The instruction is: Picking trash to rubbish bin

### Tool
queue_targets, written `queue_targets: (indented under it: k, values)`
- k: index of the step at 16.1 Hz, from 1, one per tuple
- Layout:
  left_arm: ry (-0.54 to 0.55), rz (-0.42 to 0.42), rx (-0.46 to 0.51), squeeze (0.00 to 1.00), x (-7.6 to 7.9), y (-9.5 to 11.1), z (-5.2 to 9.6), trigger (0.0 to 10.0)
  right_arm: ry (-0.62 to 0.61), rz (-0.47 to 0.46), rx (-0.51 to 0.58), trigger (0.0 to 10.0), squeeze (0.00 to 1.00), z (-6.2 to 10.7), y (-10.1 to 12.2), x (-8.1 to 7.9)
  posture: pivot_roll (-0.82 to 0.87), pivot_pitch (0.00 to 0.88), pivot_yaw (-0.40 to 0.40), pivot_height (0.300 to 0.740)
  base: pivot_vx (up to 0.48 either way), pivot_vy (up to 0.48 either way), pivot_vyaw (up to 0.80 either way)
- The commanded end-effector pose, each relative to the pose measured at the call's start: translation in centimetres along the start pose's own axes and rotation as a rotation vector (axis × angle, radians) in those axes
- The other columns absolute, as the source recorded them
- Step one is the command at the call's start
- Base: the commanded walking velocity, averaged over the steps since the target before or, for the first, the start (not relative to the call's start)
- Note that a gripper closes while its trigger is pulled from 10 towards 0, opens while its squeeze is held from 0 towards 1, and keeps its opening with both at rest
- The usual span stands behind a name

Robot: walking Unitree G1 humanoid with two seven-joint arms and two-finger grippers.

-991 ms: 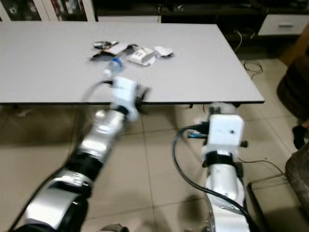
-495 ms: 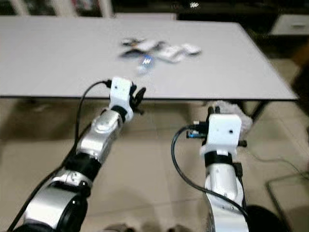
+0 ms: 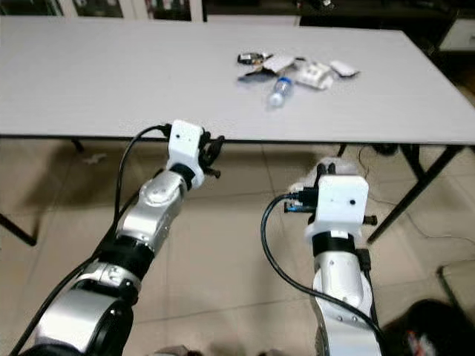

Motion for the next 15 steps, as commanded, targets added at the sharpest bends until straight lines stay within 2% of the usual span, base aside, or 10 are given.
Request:
queue_targets:
  k: [1,15]
  values:
    - [-0.045,-0.014,0.026,0.0,1.1,0.7,-0.3,10.0,-0.022,0.003,-0.014,10.0,0.0,0.1,-0.1,0.5,0.04,0.115,-0.02,0.74,0.0,0.0,-0.8]
    - [-0.193,0.015,0.062,0.0,3.4,0.9,0.0,10.0,-0.035,0.014,-0.021,10.0,0.0,0.5,-0.1,0.8,0.02,0.12,-0.02,0.74,0.0,0.0,-0.78]
Point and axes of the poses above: a point about 5 cm out from each wrist's last joint towards the gripper, its own z axis pointing back from the gripper into the wrist, its own y axis along the axis of the wrist's last joint, x = y × z, the point moved 2 cm from there along -z, pointing out of the wrist towards the gripper, and after that the axes turned 4 degrees about -z, right-handed, at the moved point
